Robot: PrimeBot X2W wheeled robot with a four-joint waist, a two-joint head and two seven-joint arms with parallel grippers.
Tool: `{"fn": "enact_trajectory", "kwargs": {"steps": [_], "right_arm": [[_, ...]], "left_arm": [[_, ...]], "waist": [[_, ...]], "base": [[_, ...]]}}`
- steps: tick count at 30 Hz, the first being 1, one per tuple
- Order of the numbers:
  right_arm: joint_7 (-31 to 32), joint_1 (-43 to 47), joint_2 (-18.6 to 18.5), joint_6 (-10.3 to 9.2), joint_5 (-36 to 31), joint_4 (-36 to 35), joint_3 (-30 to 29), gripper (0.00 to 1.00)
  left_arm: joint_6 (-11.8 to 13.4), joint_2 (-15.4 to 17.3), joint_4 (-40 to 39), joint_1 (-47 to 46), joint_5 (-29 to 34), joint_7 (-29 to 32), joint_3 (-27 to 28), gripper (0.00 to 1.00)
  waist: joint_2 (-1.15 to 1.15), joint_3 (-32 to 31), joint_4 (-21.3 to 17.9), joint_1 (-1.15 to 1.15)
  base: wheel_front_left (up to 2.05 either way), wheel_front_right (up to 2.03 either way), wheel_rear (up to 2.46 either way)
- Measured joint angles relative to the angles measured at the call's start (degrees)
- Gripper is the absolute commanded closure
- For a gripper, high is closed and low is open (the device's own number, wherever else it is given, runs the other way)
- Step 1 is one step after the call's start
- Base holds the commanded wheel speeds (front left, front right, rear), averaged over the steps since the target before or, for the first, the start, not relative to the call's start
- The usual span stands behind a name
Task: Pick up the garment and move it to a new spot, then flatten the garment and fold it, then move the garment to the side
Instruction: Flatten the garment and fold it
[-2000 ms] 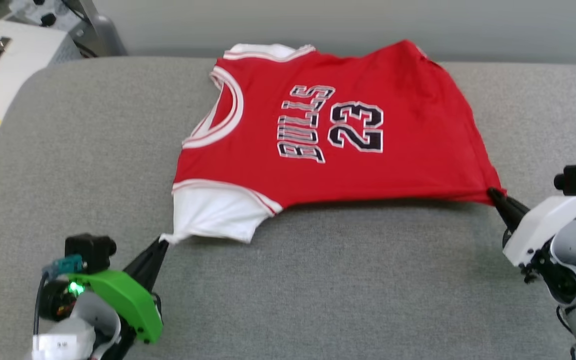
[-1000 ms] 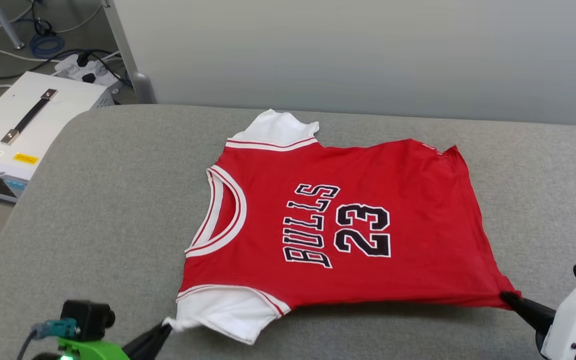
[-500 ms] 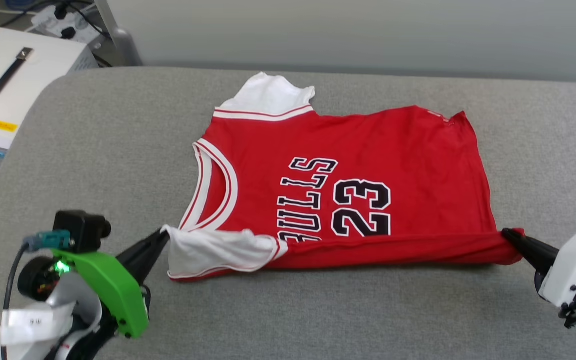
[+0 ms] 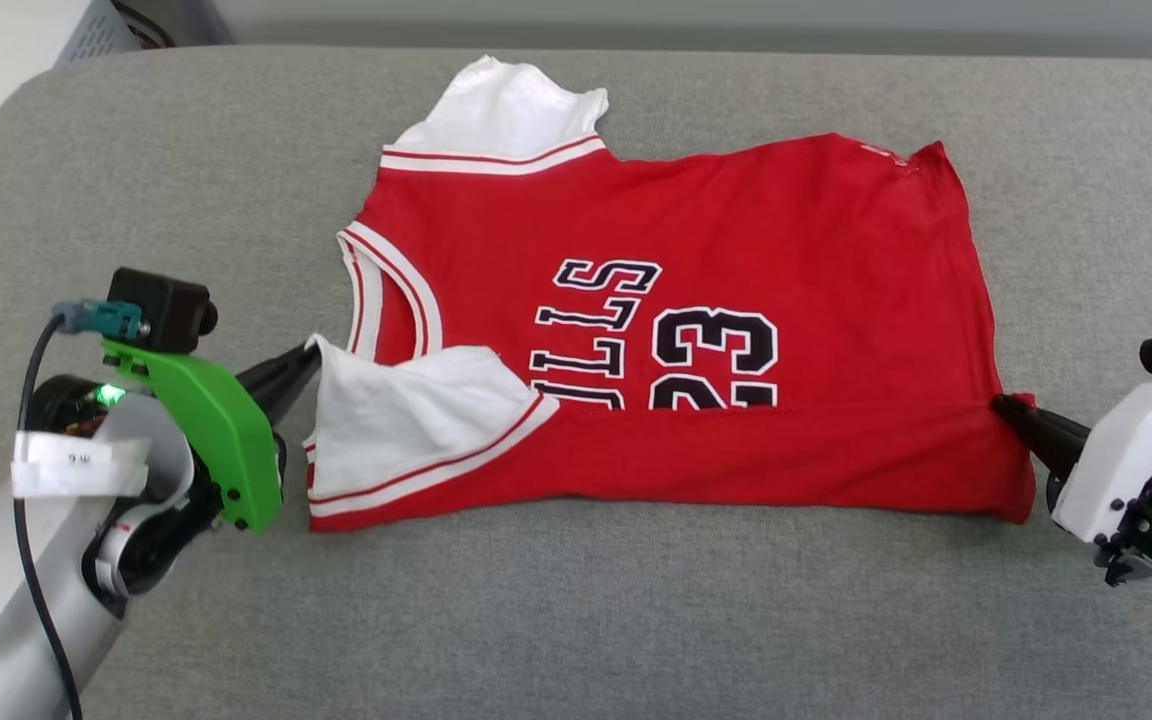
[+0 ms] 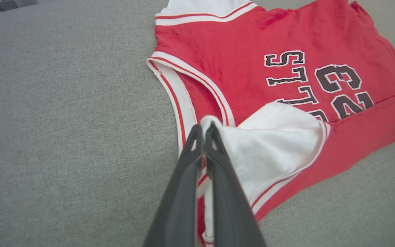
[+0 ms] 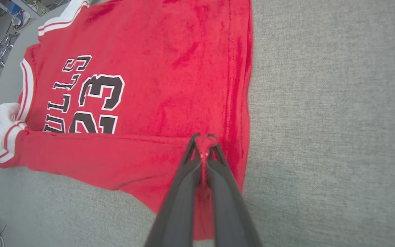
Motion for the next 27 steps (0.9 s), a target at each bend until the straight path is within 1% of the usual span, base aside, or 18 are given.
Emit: {"fn": "enact_trajectory", "kwargs": {"steps": [5, 14, 15, 16, 17, 18, 23, 27], "right_arm": [[-1.2, -2.0, 0.4, -0.01, -1.1, 2.0, 0.7, 1.0], [-4.1, -4.4, 0.5, -0.01, -2.7, 5.8, 3.0, 1.0], [-4.5, -4.6, 0.5, -0.01, -2.9, 6.2, 3.2, 1.0], [-5.2, -4.9, 0.5, -0.01, -3.3, 6.6, 3.5, 0.93], [-6.2, -5.1, 0.5, 0.0, -3.7, 6.9, 3.7, 0.15], [-6.6, -5.2, 0.5, -0.01, -3.9, 7.4, 3.9, 0.0], [-9.7, -5.3, 0.1, -0.01, -4.3, 8.7, 5.2, 0.0], [-11.8, -4.9, -1.7, -0.01, -7.7, 6.9, 7.1, 0.0]], "left_arm": [[-1.3, -1.5, 4.7, -3.6, 0.3, 0.4, -0.8, 1.0], [-2.6, -4.4, 12.6, -6.7, 0.9, 0.6, -4.0, 1.0], [-2.7, -4.6, 13.3, -6.9, 1.3, 0.5, -4.4, 0.61], [-2.8, -4.9, 14.2, -7.3, 2.2, -0.1, -4.9, 0.0], [-2.8, -5.3, 15.0, -7.5, 2.9, -0.8, -5.2, 0.0], [-2.9, -5.7, 15.7, -7.7, 3.2, -1.5, -5.4, 0.0], [-2.9, -8.6, 19.2, -7.8, 2.9, -7.2, -4.4, 0.0], [-2.5, -10.0, 19.7, -7.6, 2.0, -12.0, -2.3, 0.0]], "waist": [[0.0, 1.8, -0.7, 0.0], [0.0, 3.3, -1.6, 0.0], [0.0, 3.3, -1.5, 0.0], [0.0, 3.2, -1.5, 0.0], [0.0, 3.1, -1.5, 0.0], [0.0, 2.9, -1.4, 0.01], [0.0, 1.2, -1.2, 0.0], [0.0, -0.8, -1.0, 0.0]], "base": [[0.0, 0.0, 0.0], [0.0, 0.0, 0.0], [0.0, 0.0, 0.0], [0.0, 0.0, 0.0], [0.0, 0.0, 0.0], [0.0, 0.0, 0.0], [0.0, 0.0, 0.0], [0.0, 0.0, 0.0]]}}
